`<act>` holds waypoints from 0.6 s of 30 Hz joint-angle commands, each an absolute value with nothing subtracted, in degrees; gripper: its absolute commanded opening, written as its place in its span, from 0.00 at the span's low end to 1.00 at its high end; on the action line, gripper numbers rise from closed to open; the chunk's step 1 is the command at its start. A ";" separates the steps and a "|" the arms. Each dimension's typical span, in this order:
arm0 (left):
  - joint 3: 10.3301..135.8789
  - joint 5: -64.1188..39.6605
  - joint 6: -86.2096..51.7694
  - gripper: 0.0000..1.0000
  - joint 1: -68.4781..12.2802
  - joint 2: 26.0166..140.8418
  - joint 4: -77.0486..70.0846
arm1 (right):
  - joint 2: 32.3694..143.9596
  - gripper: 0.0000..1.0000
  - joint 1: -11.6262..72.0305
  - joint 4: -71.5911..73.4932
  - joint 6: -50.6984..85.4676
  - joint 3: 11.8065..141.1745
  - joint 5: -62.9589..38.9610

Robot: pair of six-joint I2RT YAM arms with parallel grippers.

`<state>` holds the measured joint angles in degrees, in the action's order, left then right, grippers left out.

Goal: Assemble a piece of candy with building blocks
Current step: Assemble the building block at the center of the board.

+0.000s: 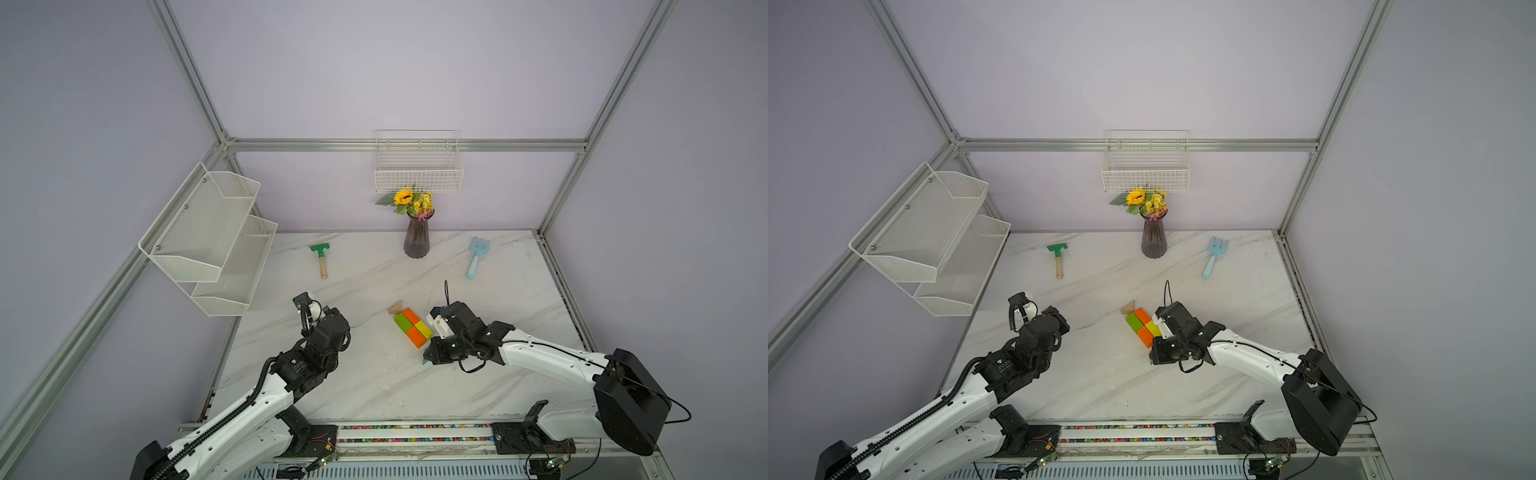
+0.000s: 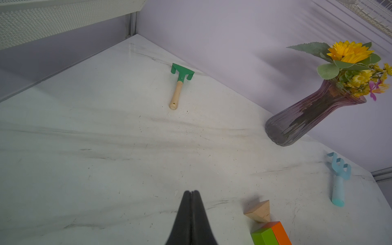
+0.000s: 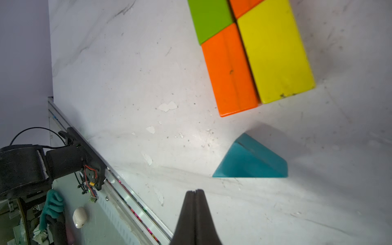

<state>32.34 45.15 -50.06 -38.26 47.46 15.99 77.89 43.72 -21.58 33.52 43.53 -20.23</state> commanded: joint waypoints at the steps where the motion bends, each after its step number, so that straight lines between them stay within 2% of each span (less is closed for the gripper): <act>1: 32.34 45.06 -50.98 0.00 -37.65 47.12 15.66 | 78.47 0.00 46.43 -21.56 36.14 45.23 -19.76; 8: 32.34 44.90 -50.98 0.00 -37.62 46.79 16.21 | 85.17 0.00 52.79 -22.19 39.28 48.31 -16.50; 18: 31.64 45.00 -51.64 0.00 -37.53 45.81 16.90 | 86.47 0.00 52.89 -24.04 41.17 47.79 -9.52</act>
